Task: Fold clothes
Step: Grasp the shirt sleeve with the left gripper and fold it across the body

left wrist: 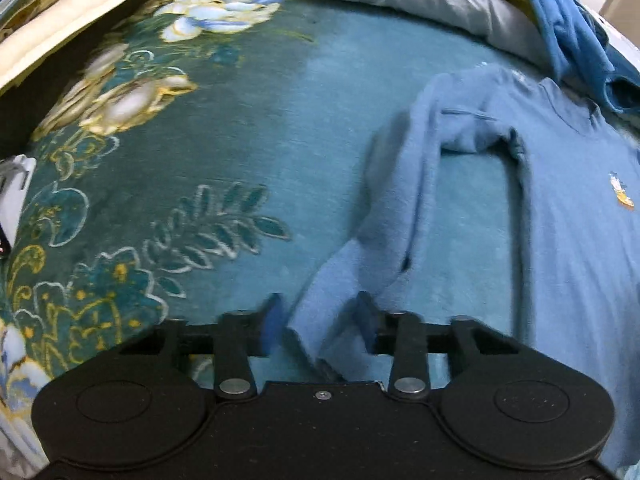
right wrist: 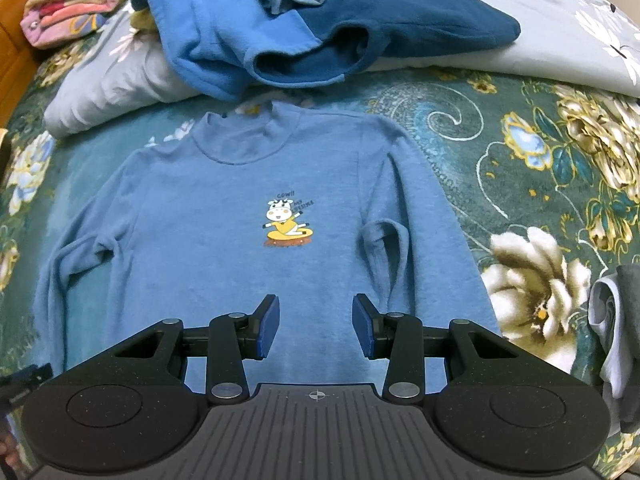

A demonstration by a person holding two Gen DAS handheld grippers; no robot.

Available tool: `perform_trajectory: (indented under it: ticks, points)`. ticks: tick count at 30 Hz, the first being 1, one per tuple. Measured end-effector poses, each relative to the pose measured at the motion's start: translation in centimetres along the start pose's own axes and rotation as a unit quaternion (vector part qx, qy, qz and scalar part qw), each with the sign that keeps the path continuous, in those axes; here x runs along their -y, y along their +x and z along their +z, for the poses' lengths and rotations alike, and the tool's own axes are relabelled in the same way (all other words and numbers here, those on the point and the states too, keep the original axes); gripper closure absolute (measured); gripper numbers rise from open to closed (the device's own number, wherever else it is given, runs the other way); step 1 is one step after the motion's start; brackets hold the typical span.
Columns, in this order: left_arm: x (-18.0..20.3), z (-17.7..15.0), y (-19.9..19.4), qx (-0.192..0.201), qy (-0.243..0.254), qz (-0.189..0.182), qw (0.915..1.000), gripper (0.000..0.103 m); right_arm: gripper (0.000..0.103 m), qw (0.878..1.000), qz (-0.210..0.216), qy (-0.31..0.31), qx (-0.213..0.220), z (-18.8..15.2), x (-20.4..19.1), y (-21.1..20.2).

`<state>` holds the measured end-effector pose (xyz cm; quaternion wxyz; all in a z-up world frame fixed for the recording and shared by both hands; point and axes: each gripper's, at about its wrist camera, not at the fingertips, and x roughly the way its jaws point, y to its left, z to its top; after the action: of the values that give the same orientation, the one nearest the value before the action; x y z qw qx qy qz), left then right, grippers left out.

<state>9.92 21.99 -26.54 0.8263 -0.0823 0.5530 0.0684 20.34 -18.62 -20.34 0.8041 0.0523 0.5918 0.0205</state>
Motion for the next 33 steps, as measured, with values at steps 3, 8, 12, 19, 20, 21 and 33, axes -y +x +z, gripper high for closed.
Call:
perform_trajectory:
  ticks: [3, 8, 12, 19, 20, 21, 33]
  points:
    - [0.4, 0.3, -0.8, 0.013, 0.004, -0.009, 0.9999, 0.102, 0.066, 1.0, -0.002, -0.001, 0.0, 0.1, -0.2, 0.0]
    - [-1.5, 1.8, -3.7, 0.077, 0.015, 0.042, 0.9961, 0.102, 0.066, 1.0, -0.004, 0.003, 0.001, 0.2, -0.1, 0.0]
    - [-5.8, 4.5, -3.4, 0.096, 0.003, 0.123, 0.9877, 0.102, 0.066, 1.0, -0.008, 0.009, 0.001, 0.2, 0.1, 0.2]
    - [-7.3, 8.7, 0.9, 0.078, 0.076, 0.163, 0.9806, 0.101, 0.066, 1.0, -0.017, 0.024, -0.006, 0.0, 0.9, 0.8]
    - [-7.2, 9.1, 1.7, 0.072, 0.084, 0.167, 0.9797, 0.101, 0.066, 0.999, -0.019, 0.029, -0.007, -0.1, 1.2, 0.9]
    - [-7.2, 9.4, 2.6, 0.062, 0.084, 0.173, 0.9794, 0.101, 0.066, 0.999, -0.022, 0.034, -0.007, -0.1, 1.5, 1.0]
    - [-4.2, 8.3, -2.2, 0.105, -0.107, 0.104, 0.9832, 0.06, 0.066, 0.988, -0.099, 0.117, 0.002, -2.9, 11.0, -0.7]
